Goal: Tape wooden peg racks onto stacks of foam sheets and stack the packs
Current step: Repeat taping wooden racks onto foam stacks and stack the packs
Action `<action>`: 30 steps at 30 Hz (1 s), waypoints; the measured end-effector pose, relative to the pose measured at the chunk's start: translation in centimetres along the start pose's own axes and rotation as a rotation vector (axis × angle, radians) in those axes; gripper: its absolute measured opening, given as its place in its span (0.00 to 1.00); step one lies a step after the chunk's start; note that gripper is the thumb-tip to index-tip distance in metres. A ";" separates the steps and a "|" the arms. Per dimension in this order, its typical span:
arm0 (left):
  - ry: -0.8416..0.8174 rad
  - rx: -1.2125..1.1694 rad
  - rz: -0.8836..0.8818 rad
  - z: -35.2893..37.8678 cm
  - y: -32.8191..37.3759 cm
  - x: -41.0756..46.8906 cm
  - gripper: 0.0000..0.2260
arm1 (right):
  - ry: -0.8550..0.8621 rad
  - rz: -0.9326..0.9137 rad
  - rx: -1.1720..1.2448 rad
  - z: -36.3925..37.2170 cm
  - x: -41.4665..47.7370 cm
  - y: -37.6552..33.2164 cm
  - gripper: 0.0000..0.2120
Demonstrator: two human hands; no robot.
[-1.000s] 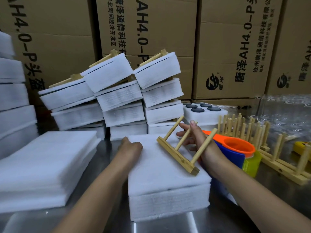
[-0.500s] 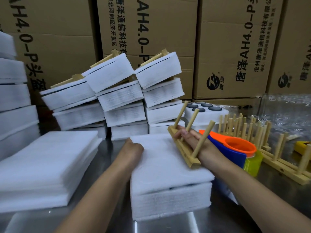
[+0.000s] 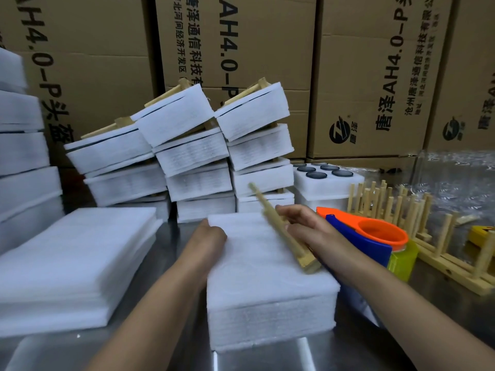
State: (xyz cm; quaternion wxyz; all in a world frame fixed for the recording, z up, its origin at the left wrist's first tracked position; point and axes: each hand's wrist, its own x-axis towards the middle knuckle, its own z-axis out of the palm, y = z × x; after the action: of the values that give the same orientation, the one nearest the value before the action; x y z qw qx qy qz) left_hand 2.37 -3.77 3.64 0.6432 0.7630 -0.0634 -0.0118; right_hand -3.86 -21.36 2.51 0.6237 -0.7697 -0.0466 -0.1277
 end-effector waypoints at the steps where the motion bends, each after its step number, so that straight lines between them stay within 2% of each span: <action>1: 0.000 0.012 -0.003 0.0 0.0 0.0 0.13 | -0.034 -0.004 0.000 0.2 0.0 0.1 0.13; 3: 0.007 0.031 -0.037 -0.1 0.1 -0.1 0.16 | -0.097 -0.003 -0.015 0.4 0.1 0.1 0.14; 6: 0.043 0.025 -0.081 -0.4 0.0 0.3 0.10 | -0.112 0.005 -0.007 0.1 0.1 0.1 0.16; 11: 0.087 0.077 -0.065 -0.1 -0.2 0.4 0.08 | -0.099 0.007 -0.006 0.5 0.1 0.3 0.18; 14: 0.082 0.072 -0.043 -0.1 -0.5 0.8 0.17 | -0.070 0.059 0.090 0.5 0.0 0.6 0.22; 16: 0.056 0.050 -0.051 -0.1 -0.4 0.8 0.20 | -0.083 0.063 0.110 0.5 0.0 0.8 0.20; 20: 0.018 0.007 -0.087 -0.2 -0.3 0.7 0.21 | -0.096 0.054 0.075 0.5 0.1 1.0 0.22; 22: -0.022 0.074 -0.105 -0.1 -0.2 0.8 0.21 | -0.099 0.051 0.077 0.5 0.2 1.0 0.22; 26: -0.050 0.166 -0.122 -0.2 -0.3 1.1 0.29 | -0.064 0.026 0.049 0.5 0.3 1.0 0.23; 30: -0.094 0.275 -0.095 -0.6 -0.9 1.2 0.29 | -0.074 0.037 -0.006 0.4 0.1 0.6 0.21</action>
State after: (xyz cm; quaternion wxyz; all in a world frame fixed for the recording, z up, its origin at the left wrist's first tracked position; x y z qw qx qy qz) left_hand 3.67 -3.17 2.92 0.5277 0.8446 -0.0585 -0.0691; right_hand -3.57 -21.09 1.86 0.6216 -0.7765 -0.0550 -0.0879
